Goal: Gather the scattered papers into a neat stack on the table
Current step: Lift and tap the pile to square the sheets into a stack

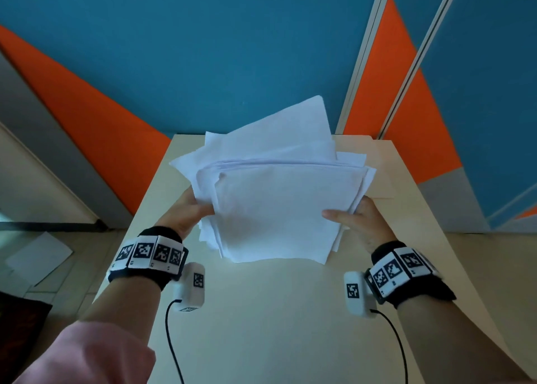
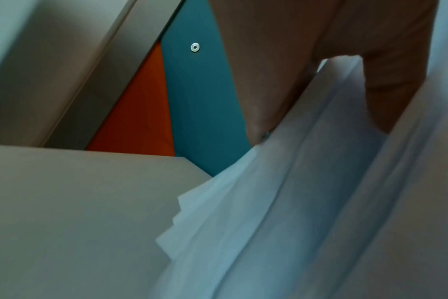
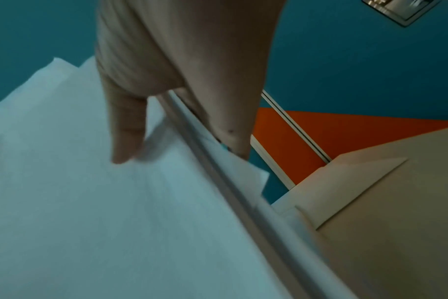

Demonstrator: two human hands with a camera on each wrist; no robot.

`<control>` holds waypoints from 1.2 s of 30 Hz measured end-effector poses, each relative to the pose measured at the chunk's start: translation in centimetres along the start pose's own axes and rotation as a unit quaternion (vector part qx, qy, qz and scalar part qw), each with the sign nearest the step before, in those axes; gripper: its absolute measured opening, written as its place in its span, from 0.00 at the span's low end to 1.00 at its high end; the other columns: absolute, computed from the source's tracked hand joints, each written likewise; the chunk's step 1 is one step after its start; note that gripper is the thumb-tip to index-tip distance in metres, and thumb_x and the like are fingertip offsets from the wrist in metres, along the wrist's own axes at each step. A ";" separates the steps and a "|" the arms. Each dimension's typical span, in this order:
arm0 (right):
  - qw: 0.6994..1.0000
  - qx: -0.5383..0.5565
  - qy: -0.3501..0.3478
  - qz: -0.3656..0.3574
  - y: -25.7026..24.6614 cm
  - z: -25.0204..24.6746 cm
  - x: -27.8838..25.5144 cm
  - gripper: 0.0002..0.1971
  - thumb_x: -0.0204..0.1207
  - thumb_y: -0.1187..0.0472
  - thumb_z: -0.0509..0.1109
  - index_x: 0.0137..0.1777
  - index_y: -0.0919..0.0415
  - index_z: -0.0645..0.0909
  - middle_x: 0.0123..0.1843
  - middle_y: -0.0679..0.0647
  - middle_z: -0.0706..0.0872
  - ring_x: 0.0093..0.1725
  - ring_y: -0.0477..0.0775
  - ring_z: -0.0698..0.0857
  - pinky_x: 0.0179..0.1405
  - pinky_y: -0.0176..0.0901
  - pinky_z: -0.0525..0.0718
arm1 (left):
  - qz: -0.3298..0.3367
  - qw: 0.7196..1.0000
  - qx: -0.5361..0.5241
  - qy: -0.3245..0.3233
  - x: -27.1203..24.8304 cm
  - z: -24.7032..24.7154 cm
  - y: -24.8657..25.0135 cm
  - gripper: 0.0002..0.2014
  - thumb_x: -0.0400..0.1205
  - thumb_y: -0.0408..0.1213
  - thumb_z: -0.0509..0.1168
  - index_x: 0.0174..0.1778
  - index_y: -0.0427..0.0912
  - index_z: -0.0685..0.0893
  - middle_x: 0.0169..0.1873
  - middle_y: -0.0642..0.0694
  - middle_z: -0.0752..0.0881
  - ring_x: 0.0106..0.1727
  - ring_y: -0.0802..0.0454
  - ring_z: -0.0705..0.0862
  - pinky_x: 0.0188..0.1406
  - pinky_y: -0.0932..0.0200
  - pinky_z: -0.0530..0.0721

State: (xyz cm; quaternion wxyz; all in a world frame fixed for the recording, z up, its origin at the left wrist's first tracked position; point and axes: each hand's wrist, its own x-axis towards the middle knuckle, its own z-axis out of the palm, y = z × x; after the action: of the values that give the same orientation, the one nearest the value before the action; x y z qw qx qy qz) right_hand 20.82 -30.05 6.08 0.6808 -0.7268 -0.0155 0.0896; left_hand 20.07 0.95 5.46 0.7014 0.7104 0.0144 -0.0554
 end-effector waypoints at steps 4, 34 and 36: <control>0.998 0.013 0.066 0.002 0.1 1.0 0.4 0.10 0.72 0.69 0.74 0.44 0.52 0.82 0.45 0.46 0.88 0.45 0.43 0.86 0.47 0.36 0.82 | -0.014 0.998 -0.061 -0.013 -0.1 0.7 0.3 0.16 0.72 0.45 0.67 0.56 0.54 0.84 0.51 0.54 0.91 0.60 0.51 0.85 0.58 0.52 0.84; 0.856 -0.472 0.107 0.183 10.8 -0.2 6.9 0.17 0.75 0.58 0.66 0.62 0.66 0.81 0.65 0.68 0.79 0.64 0.67 0.78 0.61 0.51 0.79 | -0.352 0.883 0.259 0.171 -0.5 -1.2 -9.8 0.26 0.77 0.37 0.70 0.64 0.21 0.75 0.45 0.34 0.79 0.45 0.42 0.78 0.46 0.55 0.75; 0.833 -0.501 0.127 0.197 11.3 0.6 7.3 0.23 0.75 0.54 0.69 0.65 0.67 0.76 0.66 0.67 0.74 0.67 0.67 0.74 0.61 0.55 0.77 | -0.354 0.880 0.264 0.172 -0.6 -1.2 -9.8 0.26 0.78 0.38 0.70 0.64 0.22 0.75 0.45 0.35 0.79 0.45 0.43 0.78 0.46 0.56 0.74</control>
State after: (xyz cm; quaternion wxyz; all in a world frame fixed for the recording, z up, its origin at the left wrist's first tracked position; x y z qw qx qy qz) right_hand 26.79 -29.19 -6.01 0.1874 -0.9610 0.1716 0.1090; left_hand 18.58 2.34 -4.20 0.4078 0.8152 0.3701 -0.1792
